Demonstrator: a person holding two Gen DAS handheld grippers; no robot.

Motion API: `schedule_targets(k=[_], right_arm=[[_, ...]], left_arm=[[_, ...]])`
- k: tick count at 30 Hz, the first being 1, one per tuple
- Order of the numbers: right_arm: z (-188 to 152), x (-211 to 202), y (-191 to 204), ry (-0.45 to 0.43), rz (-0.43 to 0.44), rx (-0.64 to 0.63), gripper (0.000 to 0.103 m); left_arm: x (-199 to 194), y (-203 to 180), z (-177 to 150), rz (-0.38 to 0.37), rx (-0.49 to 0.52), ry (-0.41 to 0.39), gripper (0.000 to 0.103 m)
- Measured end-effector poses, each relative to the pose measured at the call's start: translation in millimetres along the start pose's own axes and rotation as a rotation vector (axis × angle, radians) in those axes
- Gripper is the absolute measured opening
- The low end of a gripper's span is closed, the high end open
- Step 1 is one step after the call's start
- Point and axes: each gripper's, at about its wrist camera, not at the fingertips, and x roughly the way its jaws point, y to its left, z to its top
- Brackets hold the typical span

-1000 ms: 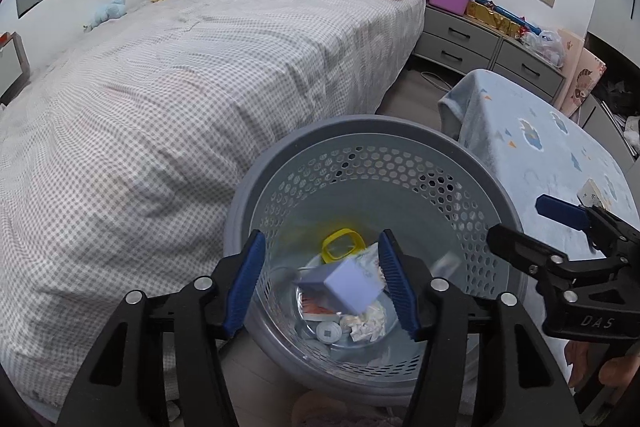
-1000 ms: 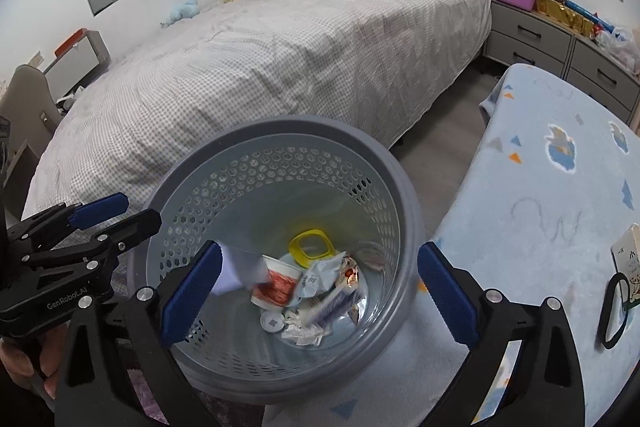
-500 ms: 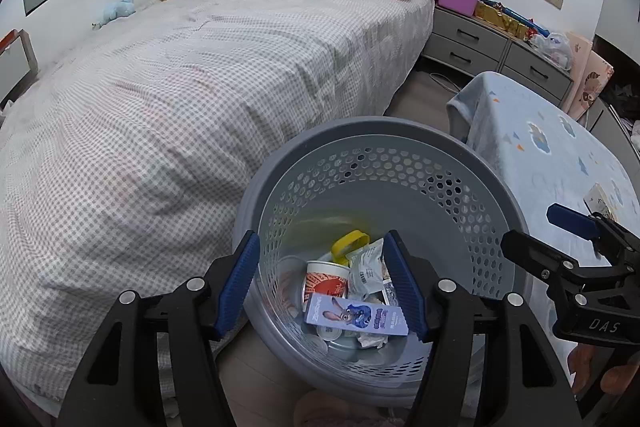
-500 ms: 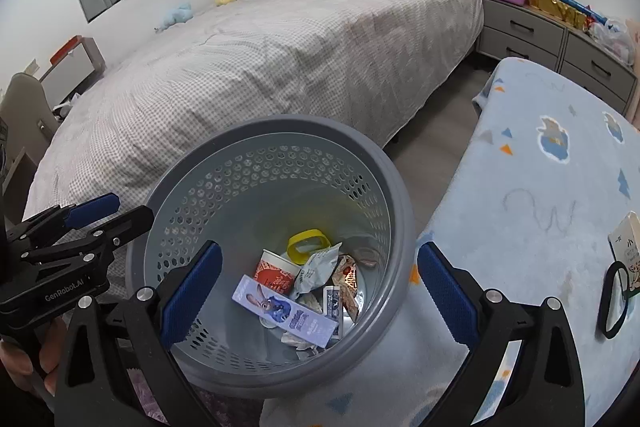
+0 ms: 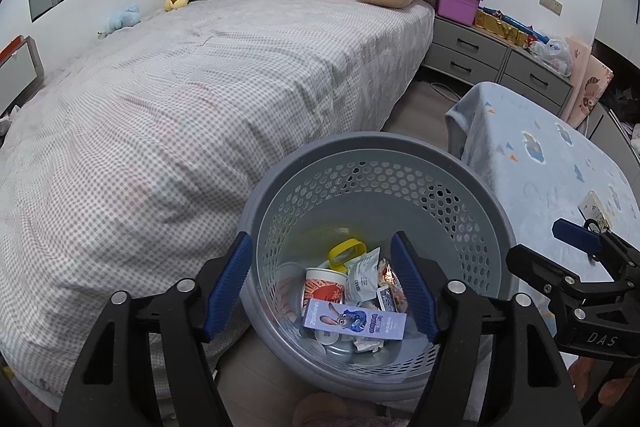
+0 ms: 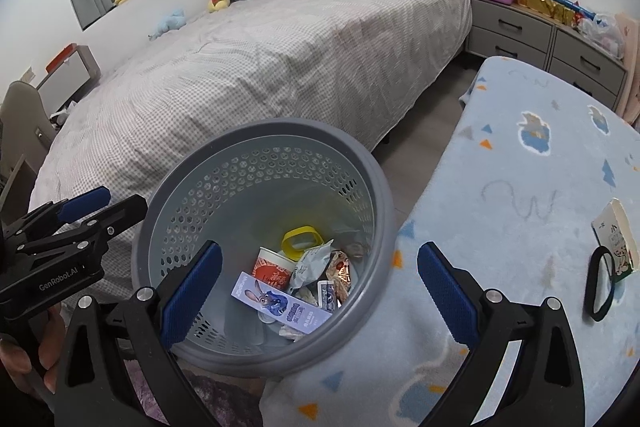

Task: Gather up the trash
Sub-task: 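Move both tools back from the basket toward the table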

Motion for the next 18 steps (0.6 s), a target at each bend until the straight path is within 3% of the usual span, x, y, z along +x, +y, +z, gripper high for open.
schedule_targets(k=[11,18], right_arm=[[-4,-26,-22,-0.033,-0.031,0.031,0.096],[-7,-48,-41,-0.053,-0.079,0.056,0.096]], left_arm=[[-18,-17,8,0.003,0.023,-0.033,0.074],[-27,-39,14,-0.056,0.061,-0.049,0.074]])
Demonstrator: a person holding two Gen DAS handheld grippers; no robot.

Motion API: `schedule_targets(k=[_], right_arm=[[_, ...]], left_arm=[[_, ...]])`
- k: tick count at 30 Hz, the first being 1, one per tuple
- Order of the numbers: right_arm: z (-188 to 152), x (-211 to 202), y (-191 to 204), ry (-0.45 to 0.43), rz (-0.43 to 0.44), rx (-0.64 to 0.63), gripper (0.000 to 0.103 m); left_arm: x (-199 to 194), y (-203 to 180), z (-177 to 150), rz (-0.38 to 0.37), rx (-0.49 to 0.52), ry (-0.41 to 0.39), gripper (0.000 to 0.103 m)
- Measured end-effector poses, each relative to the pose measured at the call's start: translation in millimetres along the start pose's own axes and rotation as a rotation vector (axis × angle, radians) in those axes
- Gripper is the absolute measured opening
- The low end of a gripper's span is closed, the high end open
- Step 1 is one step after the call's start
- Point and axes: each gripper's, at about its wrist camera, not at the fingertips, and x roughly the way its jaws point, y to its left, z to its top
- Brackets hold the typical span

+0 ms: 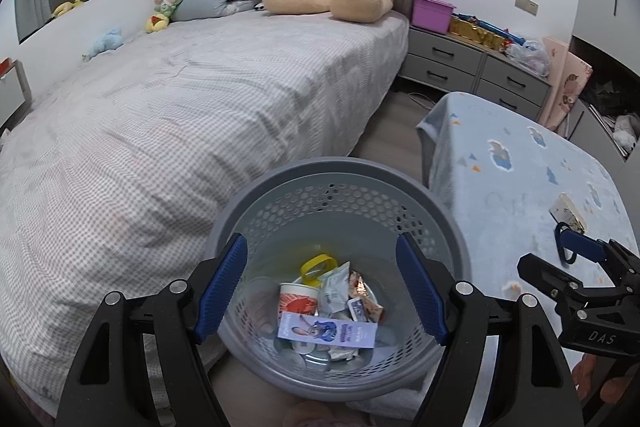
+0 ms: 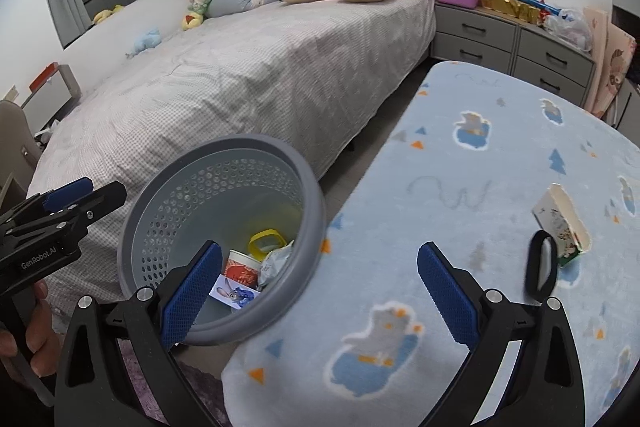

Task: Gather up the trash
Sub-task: 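Move both tools back from the basket toward the table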

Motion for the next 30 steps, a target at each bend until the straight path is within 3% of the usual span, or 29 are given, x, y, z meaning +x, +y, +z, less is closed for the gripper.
schedule_targets(k=[6,13,30], right_arm=[[-2,-28,-25,-0.063,-0.008,0.064,0.096],[-18,-48,-58,-0.073,-0.024,0.098,0.096],[-55,-81,-186,-0.064,-0.182,0.225,0.096]], left_arm=[[-7,-21,5,-0.001,0.055,0.0,0.074],[-13,-54,2,-0.037,0.068,0.001,0.074],[-3,-187,-17,-0.192,0.212,0.048,0.074]])
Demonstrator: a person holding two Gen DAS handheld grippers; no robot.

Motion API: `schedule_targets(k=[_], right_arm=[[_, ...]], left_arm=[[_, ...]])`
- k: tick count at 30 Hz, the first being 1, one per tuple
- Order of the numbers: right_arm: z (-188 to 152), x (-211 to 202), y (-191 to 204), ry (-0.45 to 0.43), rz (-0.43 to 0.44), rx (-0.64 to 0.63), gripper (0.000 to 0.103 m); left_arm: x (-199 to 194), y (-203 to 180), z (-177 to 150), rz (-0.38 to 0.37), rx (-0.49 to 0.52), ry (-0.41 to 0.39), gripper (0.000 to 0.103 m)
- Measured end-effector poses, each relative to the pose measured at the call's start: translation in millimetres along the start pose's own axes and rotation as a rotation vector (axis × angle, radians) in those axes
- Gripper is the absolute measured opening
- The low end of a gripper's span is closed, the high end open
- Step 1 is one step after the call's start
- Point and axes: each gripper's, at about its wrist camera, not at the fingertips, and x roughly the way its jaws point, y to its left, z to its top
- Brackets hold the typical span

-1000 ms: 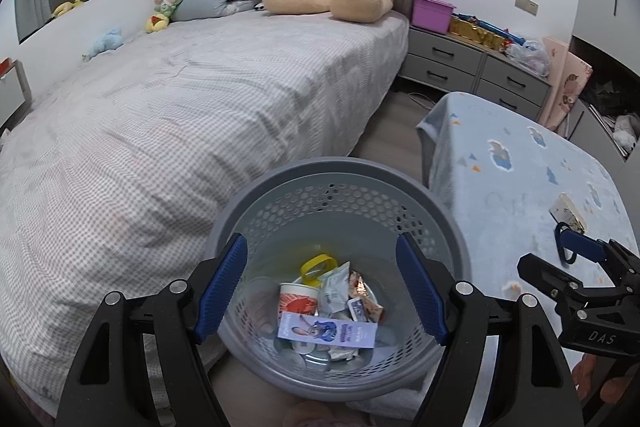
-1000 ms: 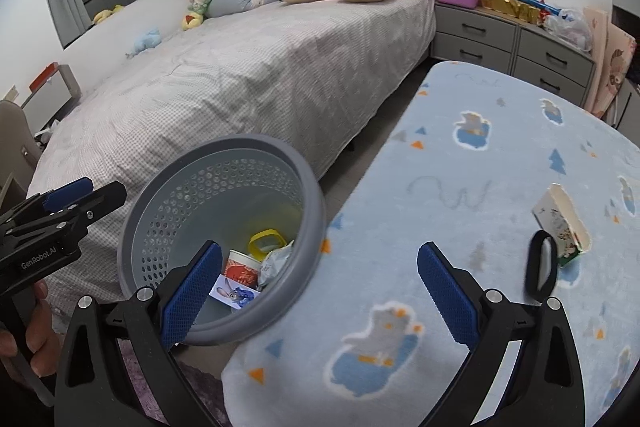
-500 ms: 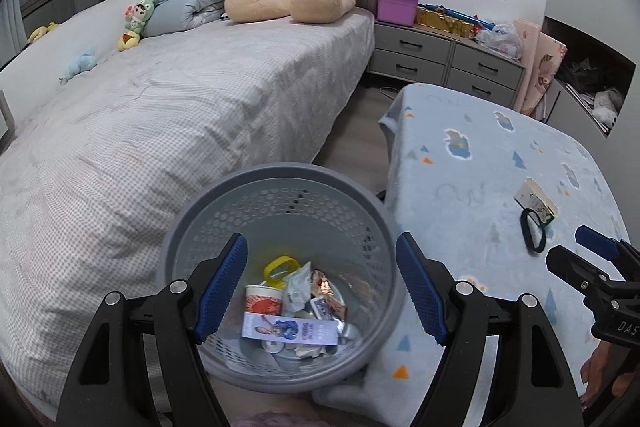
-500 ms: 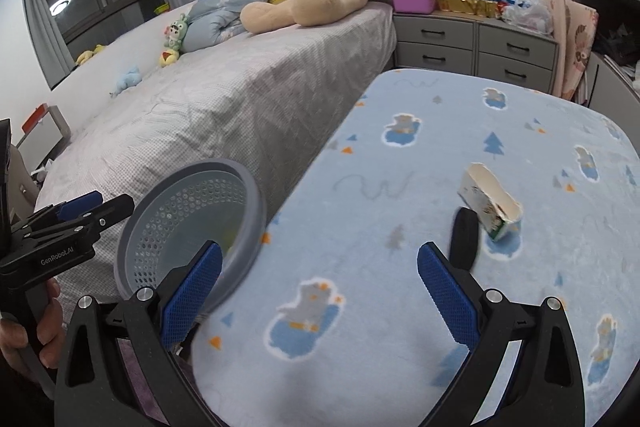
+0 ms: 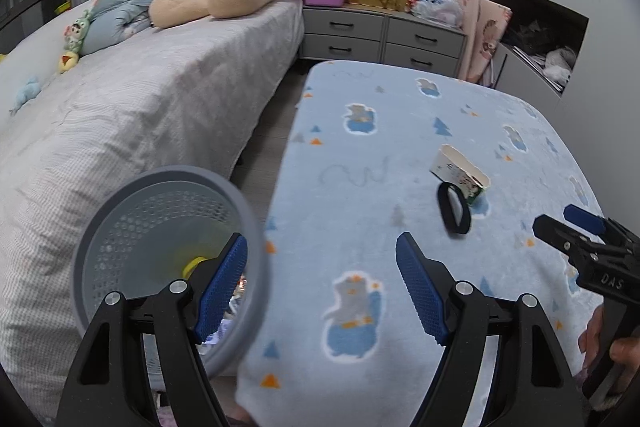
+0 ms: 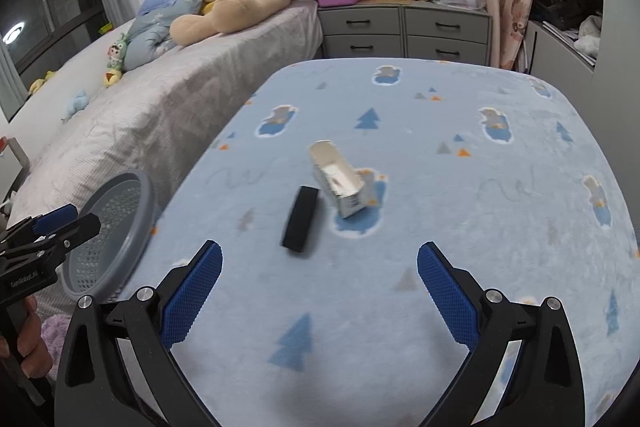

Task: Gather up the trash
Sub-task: 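Move both tools back from the basket toward the table, then grasp the white torn carton with the right tool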

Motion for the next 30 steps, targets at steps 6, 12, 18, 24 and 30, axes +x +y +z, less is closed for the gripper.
schedule_targets(k=[6,12,18,24,30], right_arm=[[10,22,-34,0.026,0.013,0.019,0.096],[25,56,-39,0.059,0.028,-0.025,0.096],[26,88,-40,0.113,-0.002,-0.054,0.091],[26,104,-43,0.134,-0.021,-0.064,0.087],[32,117,-37,0.137,-0.02,-0.087,0.079]], left_arm=[[20,-26,5,-0.033,0.009,0.023,0.074],[40,-40,9,-0.02,0.016,0.027,0.074],[56,-43,8,-0.017,0.02,0.045,0.074],[68,-43,5,-0.021,0.016,0.066,0.074],[75,-47,1,-0.02,0.024,0.082,0.074]])
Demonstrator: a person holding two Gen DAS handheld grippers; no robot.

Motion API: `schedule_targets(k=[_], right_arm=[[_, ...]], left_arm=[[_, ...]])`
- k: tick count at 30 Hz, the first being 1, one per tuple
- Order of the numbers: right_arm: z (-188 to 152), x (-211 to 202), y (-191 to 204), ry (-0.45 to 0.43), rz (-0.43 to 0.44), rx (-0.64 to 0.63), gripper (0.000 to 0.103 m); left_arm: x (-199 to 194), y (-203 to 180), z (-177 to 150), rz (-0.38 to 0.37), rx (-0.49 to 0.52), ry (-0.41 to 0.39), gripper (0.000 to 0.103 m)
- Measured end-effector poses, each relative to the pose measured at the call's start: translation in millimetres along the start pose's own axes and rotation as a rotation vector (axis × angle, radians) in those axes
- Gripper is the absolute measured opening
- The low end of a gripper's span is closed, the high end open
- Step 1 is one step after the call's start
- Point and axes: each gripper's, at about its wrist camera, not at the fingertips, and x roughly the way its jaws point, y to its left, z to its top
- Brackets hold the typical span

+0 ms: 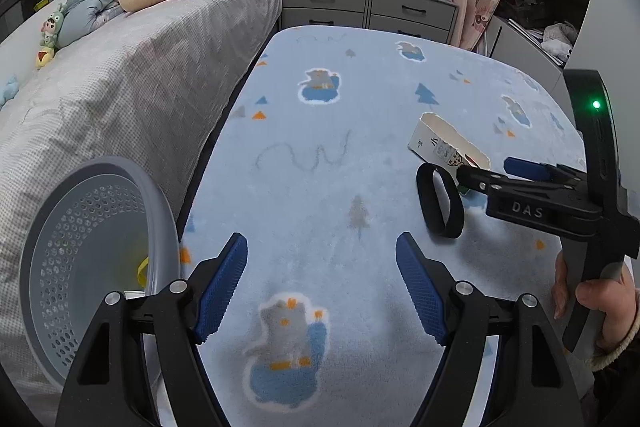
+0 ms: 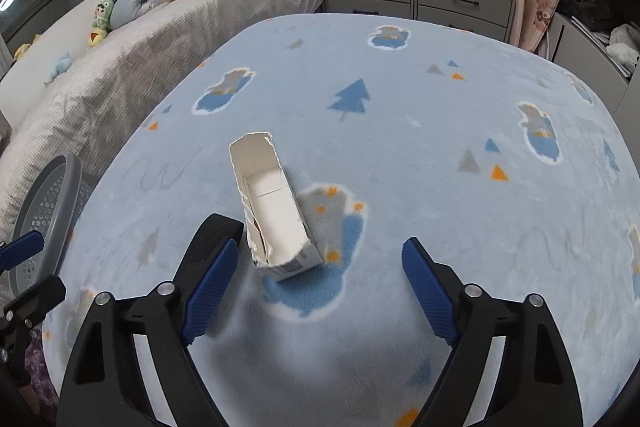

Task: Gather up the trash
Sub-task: 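Grasp the white torn carton with the right tool, then grasp the black elastic band with the left tool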

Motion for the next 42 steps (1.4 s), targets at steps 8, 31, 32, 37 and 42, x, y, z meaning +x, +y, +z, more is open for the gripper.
schedule_targets(k=[8,31,32,37,42], right_arm=[[9,14,7,0.017,0.018,-0.011,0.064],[15,-24,-24,-0.038,0.053,0.096,0.029],[15,-26,-28,-0.043,0.052,0.102,0.029],[17,-37,-41,-0.066,0.059,0.133,0.029],[20,-47,-52,-0.093,0.077,0.162,0.029]], left_arm=[[5,-2,-1,0.006,0.001,0.01,0.074],[19,-56,11,-0.059,0.047,0.042,0.074],[21,-60,12,-0.062,0.049,0.041,0.074],[31,-76,13,-0.07,0.058,0.052,0.073],[44,-89,15,-0.062,0.061,0.056,0.074]])
